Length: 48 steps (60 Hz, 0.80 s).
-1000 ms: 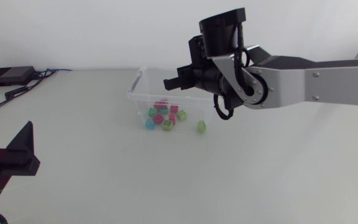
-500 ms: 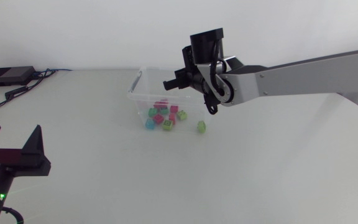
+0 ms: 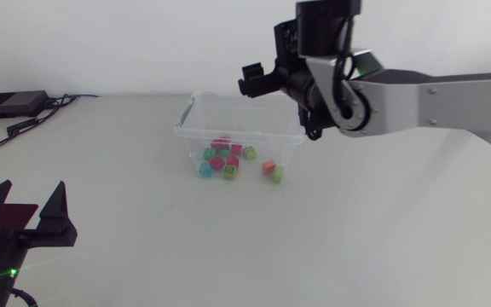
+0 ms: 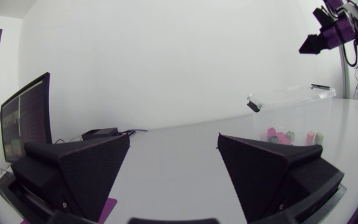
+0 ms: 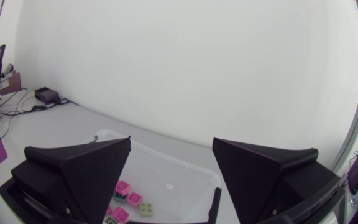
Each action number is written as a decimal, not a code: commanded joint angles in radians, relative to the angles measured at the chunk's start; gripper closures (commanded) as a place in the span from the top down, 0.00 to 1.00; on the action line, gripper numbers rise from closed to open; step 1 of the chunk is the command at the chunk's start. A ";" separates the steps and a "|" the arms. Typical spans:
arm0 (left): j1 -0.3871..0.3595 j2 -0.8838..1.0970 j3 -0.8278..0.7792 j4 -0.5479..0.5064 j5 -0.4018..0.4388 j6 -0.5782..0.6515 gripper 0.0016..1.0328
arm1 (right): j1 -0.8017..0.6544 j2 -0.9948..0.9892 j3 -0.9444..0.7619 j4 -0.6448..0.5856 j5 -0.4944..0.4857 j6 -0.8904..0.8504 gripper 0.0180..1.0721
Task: Pick up the duplo bricks and place them in the container
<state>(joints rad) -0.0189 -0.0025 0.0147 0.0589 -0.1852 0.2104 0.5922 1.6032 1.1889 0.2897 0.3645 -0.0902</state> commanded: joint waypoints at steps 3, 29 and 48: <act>0.023 -0.013 -0.019 -0.013 0.000 0.004 0.96 | -0.026 -0.158 -0.103 0.016 0.017 -0.065 0.96; 0.025 -0.013 -0.019 -0.014 0.000 -0.023 0.96 | -0.258 -0.769 -0.515 0.037 0.005 -0.252 0.96; 0.027 -0.011 -0.019 -0.016 0.000 -0.023 0.96 | -0.404 -1.077 -0.661 -0.101 -0.038 -0.264 0.96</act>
<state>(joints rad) -0.0010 -0.0025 0.0135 0.0494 -0.1852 0.2054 0.2073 0.5854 0.5816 0.2104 0.3340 -0.3305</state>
